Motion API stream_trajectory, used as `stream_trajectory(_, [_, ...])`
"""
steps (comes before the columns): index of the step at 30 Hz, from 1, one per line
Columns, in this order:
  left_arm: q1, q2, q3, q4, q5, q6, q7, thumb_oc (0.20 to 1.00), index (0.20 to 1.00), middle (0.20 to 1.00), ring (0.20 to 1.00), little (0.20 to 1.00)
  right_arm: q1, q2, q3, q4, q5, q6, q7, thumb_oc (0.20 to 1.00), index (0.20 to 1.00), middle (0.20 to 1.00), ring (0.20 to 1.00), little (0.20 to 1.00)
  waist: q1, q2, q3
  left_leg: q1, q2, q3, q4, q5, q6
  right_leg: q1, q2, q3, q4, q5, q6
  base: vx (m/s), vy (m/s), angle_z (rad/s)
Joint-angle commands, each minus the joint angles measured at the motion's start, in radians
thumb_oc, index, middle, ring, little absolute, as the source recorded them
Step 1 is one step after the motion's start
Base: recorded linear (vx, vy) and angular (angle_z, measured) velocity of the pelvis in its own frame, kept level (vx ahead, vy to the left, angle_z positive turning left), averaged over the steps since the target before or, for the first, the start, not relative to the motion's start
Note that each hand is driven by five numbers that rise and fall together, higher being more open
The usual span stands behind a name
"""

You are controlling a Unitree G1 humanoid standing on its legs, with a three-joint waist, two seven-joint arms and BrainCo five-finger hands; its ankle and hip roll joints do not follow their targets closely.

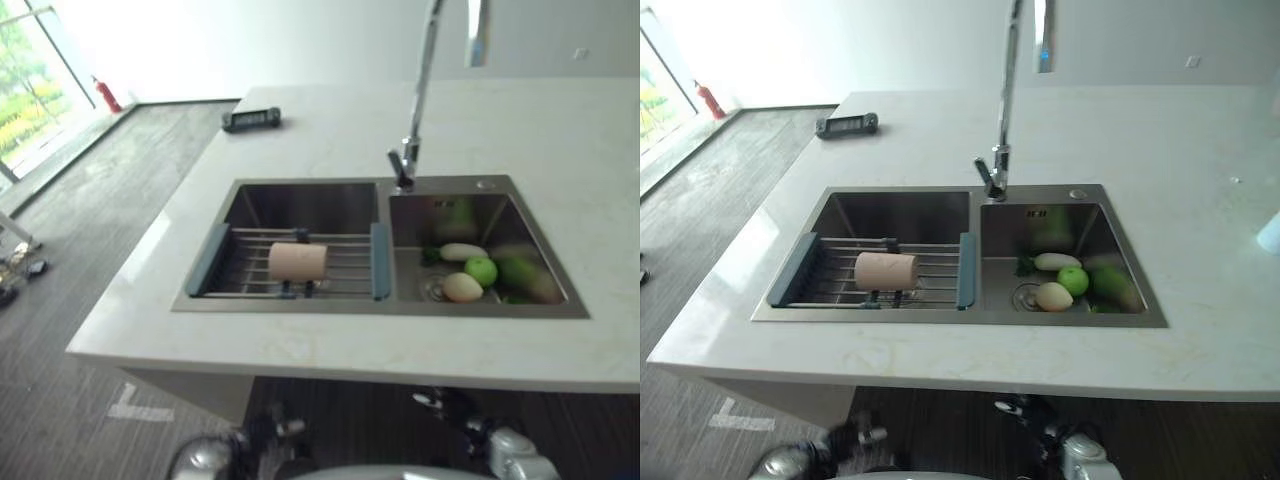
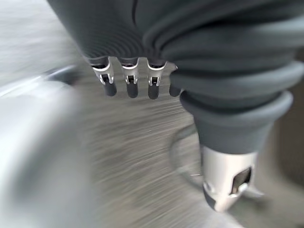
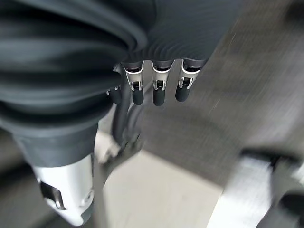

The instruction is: Place the dishes in the dishwasher.

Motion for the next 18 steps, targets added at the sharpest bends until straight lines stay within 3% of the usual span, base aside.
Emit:
stream_trajectory(1, [-0.088, 0.044, -0.014, 0.154, 0.078, 0.106, 0.041, 1.0, 1.0, 1.0, 1.0, 1.0, -0.082, 0.056, -0.041, 0.008, -0.026, -0.054, -0.027, 1.0, 1.0, 1.0, 1.0, 1.0, 0.008, -0.043, 0.039, 0.041, -0.076, -0.028, 0.006, -0.144, -0.005, 0.013, -0.069, -0.023, 0.077, -0.099, 0.049, 0.07, -0.037, 0.11])
stream_trajectory(3, [-0.084, 0.046, 0.027, 0.261, 0.118, 0.207, 0.078, 1.0, 1.0, 1.0, 1.0, 1.0, -0.081, 0.051, -0.063, 0.053, -0.038, -0.057, -0.042, 1.0, 1.0, 1.0, 1.0, 1.0, -0.001, -0.037, 0.038, 0.046, -0.069, -0.034, 0.006, -0.14, -0.011, 0.02, -0.065, -0.018, 0.076, -0.107, 0.041, 0.06, -0.009, 0.07])
stream_trajectory(4, [-0.081, 0.052, 0.049, 0.29, 0.124, 0.226, 0.082, 1.0, 1.0, 1.0, 1.0, 1.0, -0.08, 0.046, -0.07, 0.061, -0.044, -0.055, -0.043, 1.0, 1.0, 1.0, 1.0, 1.0, -0.005, -0.033, 0.038, 0.048, -0.067, -0.034, 0.006, -0.139, -0.013, 0.022, -0.064, -0.017, 0.074, -0.109, 0.038, 0.05, 0.028, 0.03])
stream_trajectory(7, [-0.086, 0.098, 0.148, 0.352, 0.077, 0.379, 0.108, 1.0, 1.0, 1.0, 1.0, 1.0, -0.068, 0.019, -0.109, 0.101, -0.062, -0.059, -0.044, 1.0, 1.0, 1.0, 1.0, 1.0, -0.021, -0.014, 0.037, 0.054, -0.068, -0.036, 0.006, -0.136, -0.018, 0.028, -0.064, -0.007, 0.073, -0.115, 0.033, 0.03, 0.082, 0.02])
stream_trajectory(11, [-0.107, 0.208, 0.245, 0.38, -0.012, 0.463, 0.155, 1.0, 1.0, 1.0, 1.0, 1.0, -0.057, -0.029, -0.149, 0.153, -0.081, -0.074, -0.026, 1.0, 1.0, 1.0, 1.0, 1.0, -0.037, 0.015, 0.029, 0.054, -0.075, -0.032, 0.006, -0.132, -0.021, 0.024, -0.071, 0.004, 0.079, -0.121, 0.033, 0.0, 0.14, 0.01])
stream_trajectory(12, [-0.115, 0.288, 0.296, 0.4, 0.006, 0.471, 0.166, 1.0, 1.0, 1.0, 1.0, 1.0, -0.054, -0.045, -0.156, 0.168, -0.079, -0.079, -0.021, 1.0, 1.0, 1.0, 1.0, 1.0, -0.04, 0.028, 0.026, 0.05, -0.08, -0.033, 0.006, -0.13, -0.021, 0.02, -0.075, 0.009, 0.082, -0.122, 0.034, -0.02, 0.128, 0.0])
stream_trajectory(14, [-0.122, 0.372, 0.342, 0.426, 0.044, 0.461, 0.161, 1.0, 1.0, 1.0, 1.0, 1.0, -0.053, -0.058, -0.155, 0.181, -0.079, -0.086, -0.016, 1.0, 1.0, 1.0, 1.0, 1.0, -0.042, 0.039, 0.022, 0.046, -0.085, -0.033, 0.006, -0.127, -0.021, 0.015, -0.078, 0.011, 0.084, -0.123, 0.036, -0.02, 0.12, 0.03])
stream_trajectory(16, [-0.146, 0.579, 0.421, 0.474, 0.057, 0.307, 0.282, 1.0, 1.0, 1.0, 1.0, 1.0, -0.052, -0.073, -0.133, 0.198, -0.059, -0.087, -0.016, 1.0, 1.0, 1.0, 1.0, 1.0, -0.043, 0.057, 0.014, 0.038, -0.094, -0.032, 0.007, -0.123, -0.019, 0.012, -0.083, 0.014, 0.086, -0.123, 0.045, -0.02, 0.093, 0.01])
stream_trajectory(17, [-0.152, 0.612, 0.427, 0.48, 0.054, 0.278, 0.297, 1.0, 1.0, 1.0, 1.0, 1.0, -0.052, -0.074, -0.129, 0.198, -0.049, -0.081, -0.017, 1.0, 1.0, 1.0, 1.0, 1.0, -0.043, 0.06, 0.011, 0.037, -0.095, -0.031, 0.007, -0.123, -0.018, 0.01, -0.083, 0.015, 0.086, -0.123, 0.046, 0.0, 0.0, 0.0])
stream_trajectory(18, [-0.159, 0.709, 0.47, 0.474, 0.074, 0.25, 0.287, 1.0, 1.0, 1.0, 1.0, 1.0, -0.048, -0.074, -0.124, 0.191, -0.017, -0.049, -0.025, 1.0, 1.0, 1.0, 1.0, 1.0, -0.038, 0.065, 0.008, 0.034, -0.096, -0.031, 0.007, -0.122, -0.018, 0.009, -0.085, 0.014, 0.086, -0.12, 0.052, 0.0, 0.0, 0.0])
